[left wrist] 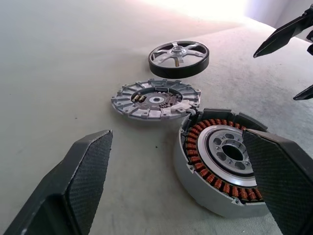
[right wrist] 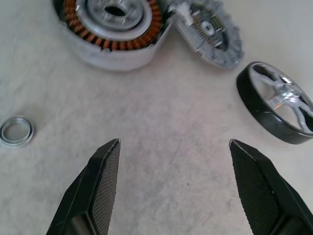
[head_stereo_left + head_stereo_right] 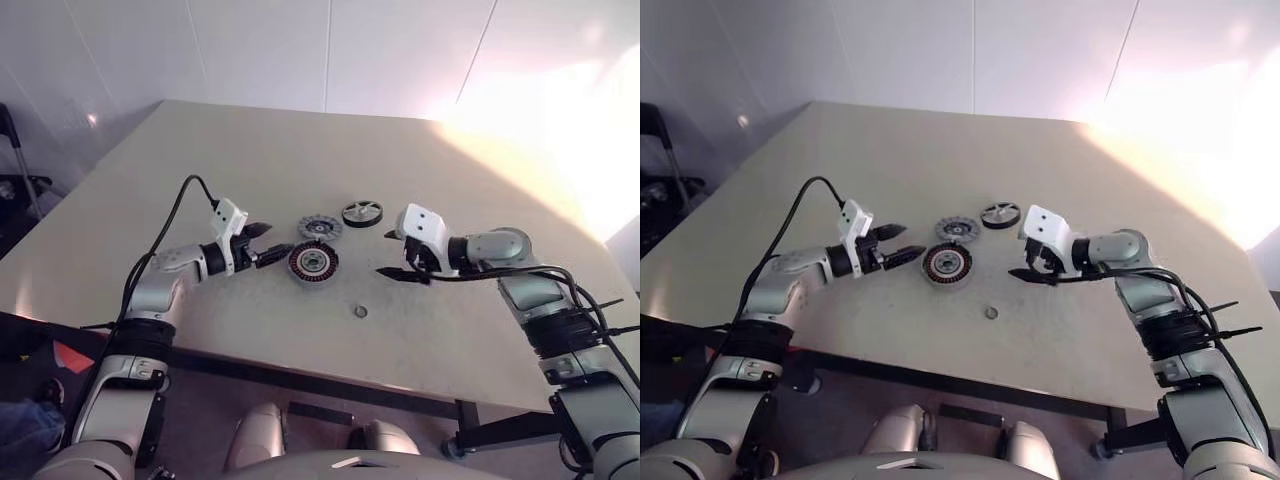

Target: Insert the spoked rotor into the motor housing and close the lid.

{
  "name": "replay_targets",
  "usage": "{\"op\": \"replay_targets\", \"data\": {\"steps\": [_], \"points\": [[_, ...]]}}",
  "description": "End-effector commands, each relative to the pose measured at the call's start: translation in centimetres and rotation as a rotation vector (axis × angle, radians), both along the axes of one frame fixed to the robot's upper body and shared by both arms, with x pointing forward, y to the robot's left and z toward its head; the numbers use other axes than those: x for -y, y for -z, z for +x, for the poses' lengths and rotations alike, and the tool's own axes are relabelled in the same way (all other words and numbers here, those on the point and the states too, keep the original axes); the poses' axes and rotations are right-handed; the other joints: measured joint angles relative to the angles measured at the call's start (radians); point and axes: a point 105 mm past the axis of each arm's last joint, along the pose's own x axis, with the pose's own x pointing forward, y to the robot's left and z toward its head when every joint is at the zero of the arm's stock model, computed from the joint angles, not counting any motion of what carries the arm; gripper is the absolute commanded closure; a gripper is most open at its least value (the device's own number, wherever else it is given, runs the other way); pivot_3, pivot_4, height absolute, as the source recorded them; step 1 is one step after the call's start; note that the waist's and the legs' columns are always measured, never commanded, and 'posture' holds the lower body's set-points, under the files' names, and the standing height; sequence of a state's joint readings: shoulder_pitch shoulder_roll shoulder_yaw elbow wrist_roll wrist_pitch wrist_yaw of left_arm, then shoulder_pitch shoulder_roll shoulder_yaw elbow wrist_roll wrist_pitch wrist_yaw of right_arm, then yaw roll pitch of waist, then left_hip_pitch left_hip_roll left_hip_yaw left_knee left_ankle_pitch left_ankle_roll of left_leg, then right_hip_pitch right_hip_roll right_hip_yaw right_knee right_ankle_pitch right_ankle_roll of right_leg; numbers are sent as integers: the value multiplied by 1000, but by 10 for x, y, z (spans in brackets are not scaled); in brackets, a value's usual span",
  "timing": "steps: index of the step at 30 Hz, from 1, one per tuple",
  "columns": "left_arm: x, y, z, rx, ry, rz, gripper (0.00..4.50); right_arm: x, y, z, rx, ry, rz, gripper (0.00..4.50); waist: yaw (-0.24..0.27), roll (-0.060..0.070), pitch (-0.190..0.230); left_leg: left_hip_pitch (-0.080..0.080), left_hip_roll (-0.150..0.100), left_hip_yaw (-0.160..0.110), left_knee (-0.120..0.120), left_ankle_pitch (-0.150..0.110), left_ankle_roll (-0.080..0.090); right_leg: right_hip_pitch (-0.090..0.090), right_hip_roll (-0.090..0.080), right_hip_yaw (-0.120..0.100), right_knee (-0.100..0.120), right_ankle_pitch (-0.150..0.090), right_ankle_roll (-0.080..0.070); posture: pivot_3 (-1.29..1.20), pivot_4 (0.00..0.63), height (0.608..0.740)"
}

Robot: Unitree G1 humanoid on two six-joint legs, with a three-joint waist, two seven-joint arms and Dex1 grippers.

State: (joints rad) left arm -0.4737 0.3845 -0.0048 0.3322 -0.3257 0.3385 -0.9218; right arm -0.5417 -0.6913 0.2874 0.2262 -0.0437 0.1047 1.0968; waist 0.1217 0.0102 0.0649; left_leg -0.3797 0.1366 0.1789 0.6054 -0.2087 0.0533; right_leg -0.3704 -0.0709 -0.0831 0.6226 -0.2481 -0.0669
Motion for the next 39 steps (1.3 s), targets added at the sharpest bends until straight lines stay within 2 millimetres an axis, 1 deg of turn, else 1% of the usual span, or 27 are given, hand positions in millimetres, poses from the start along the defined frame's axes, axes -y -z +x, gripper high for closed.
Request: {"op": "replay_targets", "data": {"steps": [1, 4, 7, 10, 12, 15, 20, 23, 27, 31, 35, 38, 39], "points": [[2, -10, 4, 50, 1, 0, 14, -26, -27, 5, 148, -210, -124, 502, -6, 0, 0, 0, 0, 0, 0, 0, 0, 0, 0, 0, 1, 0, 0, 0, 0, 740], [3, -10, 5, 51, -2, -1, 14, -48, -35, 4, 200, -361, -188, 502, -15, 0, 0, 0, 0, 0, 0, 0, 0, 0, 0, 0, 1, 0, 0, 0, 0, 740], [4, -9, 5, 53, -8, -1, 14, -67, -35, 1, 215, -489, -230, 502, -20, 0, 0, 0, 0, 0, 1, 1, 2, 0, 0, 0, 1, 0, 0, 0, 0, 740], [3, -7, 4, 53, -21, -2, 14, -81, -32, 0, 221, -566, -250, 502, -20, 0, 0, -2, 0, 0, 4, 0, 4, 0, 0, 0, 1, 0, 0, 0, 0, 740], [0, -6, 3, 52, -31, 1, 14, -88, -27, -2, 213, -606, -265, 502, -23, 0, 0, -3, 0, -1, 6, -2, 5, 0, 0, 0, 1, 0, 0, 0, 0, 740], [-3, -6, 2, 54, -41, 5, 14, -95, -17, 1, 212, -636, -294, 502, -26, -1, 0, -4, 0, -1, 8, -2, 6, 0, 0, 0, 2, 0, 0, 0, 0, 740], [-4, -5, 1, 53, -48, 8, 14, -109, -17, 11, 216, -636, -286, 502, -27, -1, 0, -3, 1, -1, 8, -3, 4, 0, 0, 0, 3, 0, 0, 0, 0, 740], [-4, -4, 1, 51, -49, 10, 14, -116, -14, 13, 221, -658, -301, 502, -27, -1, 1, -3, 1, -1, 8, -2, 4, 0, 0, 0, 3, 0, 0, 0, 0, 740], [-4, -3, 1, 50, -51, 12, 14, -121, -8, 11, 203, -702, -329, 502, -28, -1, 1, -4, 1, -1, 8, -2, 4, 0, 0, 0, 3, 0, 0, 0, 0, 740], [-4, -3, 3, 52, -57, 13, 14, -119, 0, 9, 176, -740, -370, 502, -28, -1, 1, -3, 1, -1, 8, -3, 4, 0, 0, 0, 3, 0, 0, 0, 0, 740], [-7, -4, 3, 59, -77, 5, 14, -113, 4, 7, 141, -775, -402, 502, -28, -1, 1, -3, 1, -1, 8, -3, 4, 0, 0, 0, 3, 0, 0, 0, 0, 740], [-6, 1, 0, 51, -77, 10, 0, -112, 9, 8, 132, -773, -416, 1088, -28, -1, 1, -3, 1, -1, 8, -3, 4, 0, 0, 0, 3, 0, 0, 0, 0, 740], [-5, 2, 0, 52, -79, 8, 0, -112, 10, 8, 130, -773, -417, 1384, -28, -1, 1, -3, 1, -1, 8, -3, 4, 0, 0, 0, 3, 0, 0, 0, 0, 740]]}}
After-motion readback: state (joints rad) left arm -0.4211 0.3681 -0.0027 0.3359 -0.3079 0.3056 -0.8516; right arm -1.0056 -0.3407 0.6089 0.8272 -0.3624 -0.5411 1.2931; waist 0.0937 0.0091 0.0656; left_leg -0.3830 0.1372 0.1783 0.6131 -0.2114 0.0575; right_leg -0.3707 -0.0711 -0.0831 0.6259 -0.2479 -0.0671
